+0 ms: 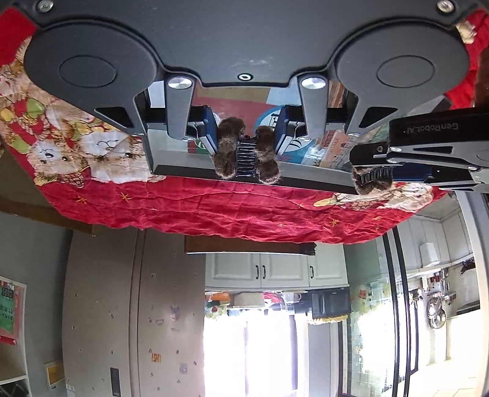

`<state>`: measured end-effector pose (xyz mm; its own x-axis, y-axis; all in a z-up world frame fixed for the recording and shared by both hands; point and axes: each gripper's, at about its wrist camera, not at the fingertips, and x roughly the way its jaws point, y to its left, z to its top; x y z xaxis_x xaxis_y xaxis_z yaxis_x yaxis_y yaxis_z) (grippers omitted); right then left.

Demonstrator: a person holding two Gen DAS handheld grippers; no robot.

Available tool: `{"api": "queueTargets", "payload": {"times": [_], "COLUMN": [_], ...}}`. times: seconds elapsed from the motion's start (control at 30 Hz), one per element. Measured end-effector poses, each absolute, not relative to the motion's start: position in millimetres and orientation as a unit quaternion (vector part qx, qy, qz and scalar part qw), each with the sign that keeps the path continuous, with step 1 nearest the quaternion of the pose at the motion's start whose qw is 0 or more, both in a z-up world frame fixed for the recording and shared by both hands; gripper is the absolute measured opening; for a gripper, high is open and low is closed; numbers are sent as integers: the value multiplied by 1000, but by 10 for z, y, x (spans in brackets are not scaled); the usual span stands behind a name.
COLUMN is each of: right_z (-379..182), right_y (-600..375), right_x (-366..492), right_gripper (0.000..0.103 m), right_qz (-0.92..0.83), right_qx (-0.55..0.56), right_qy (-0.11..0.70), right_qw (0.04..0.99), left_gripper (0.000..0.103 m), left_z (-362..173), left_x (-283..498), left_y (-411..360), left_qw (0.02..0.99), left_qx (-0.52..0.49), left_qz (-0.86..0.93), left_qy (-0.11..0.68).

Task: Organize objects
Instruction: 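Carry both brown fuzzy clips over the black tray box with both tools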

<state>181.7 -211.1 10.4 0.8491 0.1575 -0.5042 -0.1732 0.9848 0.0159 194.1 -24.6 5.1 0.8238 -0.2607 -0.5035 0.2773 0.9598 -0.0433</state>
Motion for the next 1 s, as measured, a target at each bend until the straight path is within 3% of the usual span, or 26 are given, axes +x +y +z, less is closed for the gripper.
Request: {"api": "queueTargets", "payload": {"times": [0.5, 1.0], "right_z": [-284, -331], "right_y": [-2056, -2092], "right_x": [2363, 2501], "right_gripper": [37, 37], "right_qz": [73, 66], "right_qx": [-13, -9], "right_qy": [307, 332], "right_qw": [949, 941], "left_gripper": [49, 50], "left_z": [-190, -300], "left_x": [2329, 2450], "left_y": [-261, -258], "left_qw": [945, 939], "left_qx": [23, 31], "left_qz": [-129, -122], "left_qy": [299, 319]}}
